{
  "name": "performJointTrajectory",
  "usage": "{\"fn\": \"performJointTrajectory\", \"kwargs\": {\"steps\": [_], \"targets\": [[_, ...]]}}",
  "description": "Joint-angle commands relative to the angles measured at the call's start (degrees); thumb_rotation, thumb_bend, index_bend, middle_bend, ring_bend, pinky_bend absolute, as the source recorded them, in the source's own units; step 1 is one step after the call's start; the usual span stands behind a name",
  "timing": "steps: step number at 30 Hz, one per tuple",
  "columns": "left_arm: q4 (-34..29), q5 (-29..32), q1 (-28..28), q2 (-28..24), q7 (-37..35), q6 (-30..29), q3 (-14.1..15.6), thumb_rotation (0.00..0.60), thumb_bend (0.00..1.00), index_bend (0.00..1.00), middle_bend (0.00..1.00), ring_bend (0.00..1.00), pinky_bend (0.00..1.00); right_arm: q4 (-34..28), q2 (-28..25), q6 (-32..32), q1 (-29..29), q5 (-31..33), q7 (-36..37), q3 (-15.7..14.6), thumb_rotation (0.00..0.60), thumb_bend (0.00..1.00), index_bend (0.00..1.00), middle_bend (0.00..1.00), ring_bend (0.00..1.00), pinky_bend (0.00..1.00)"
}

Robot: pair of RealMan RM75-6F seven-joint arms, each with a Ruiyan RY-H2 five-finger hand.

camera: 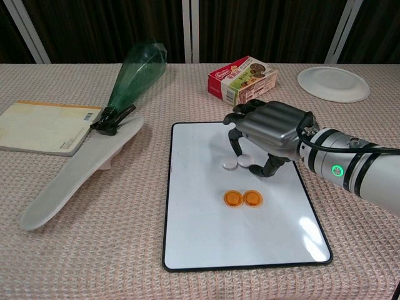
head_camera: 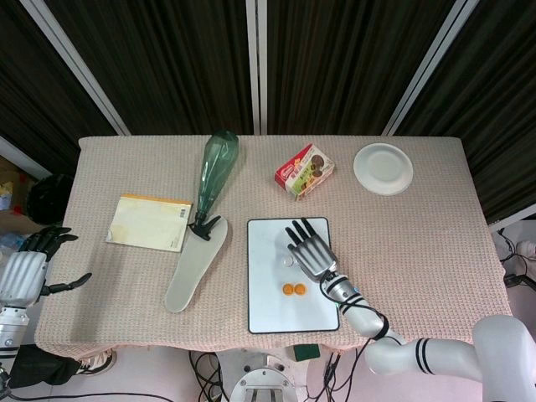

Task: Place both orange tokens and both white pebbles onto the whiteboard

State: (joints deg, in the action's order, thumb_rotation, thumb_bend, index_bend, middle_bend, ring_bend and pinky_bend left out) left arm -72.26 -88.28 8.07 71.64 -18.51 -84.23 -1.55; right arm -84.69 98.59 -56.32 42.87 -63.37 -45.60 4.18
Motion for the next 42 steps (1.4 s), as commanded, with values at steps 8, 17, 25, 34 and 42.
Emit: {"fn": "performJointTrajectory", "kwargs": {"steps": [8,17,25,34,42], "targets": [[0.14,-0.08,-0.09,-0.02,-0.21,-0.24,0.04,0.349,0.09,0.28,0.21,0.13,0.19,-0.16,0.12,-0.38,0.08,0.25,-0.46,-0.36,0.600,0.39,0.63,0.08,0.00,0.00],[0.28,0.03,-0.15,0.03,-0.30,-0.26,0.04,0.350,0.09,0.28,0.21,0.13,0.19,-0.21,0.22,-0.25,0.42,0.58,-0.58,-0.40,0.600,0.38,0.62,0.08,0.00,0.00],[0.55,0.16,-0.24,0.03,-0.57,-0.23,0.05,0.348,0.09,0.28,0.21,0.13,0.19,0.53,0.67,-0.69,0.44,0.64,-0.88,-0.61,0.600,0.37,0.61,0.08,0.00,0.00],[0.66,0.17,-0.35,-0.05,-0.71,-0.42,0.02,0.350,0.09,0.28,0.21,0.13,0.19,0.31,0.58,-0.38,0.62,0.79,-0.75,-0.73,0.600,0.35,0.48,0.07,0.00,0.00],[0.65,0.19,-0.34,-0.02,-0.67,-0.34,0.02,0.348,0.09,0.28,0.21,0.13,0.19,0.07,0.15,-0.22,0.60,0.92,-0.62,-1.02,0.600,0.33,0.39,0.06,0.00,0.00]]}}
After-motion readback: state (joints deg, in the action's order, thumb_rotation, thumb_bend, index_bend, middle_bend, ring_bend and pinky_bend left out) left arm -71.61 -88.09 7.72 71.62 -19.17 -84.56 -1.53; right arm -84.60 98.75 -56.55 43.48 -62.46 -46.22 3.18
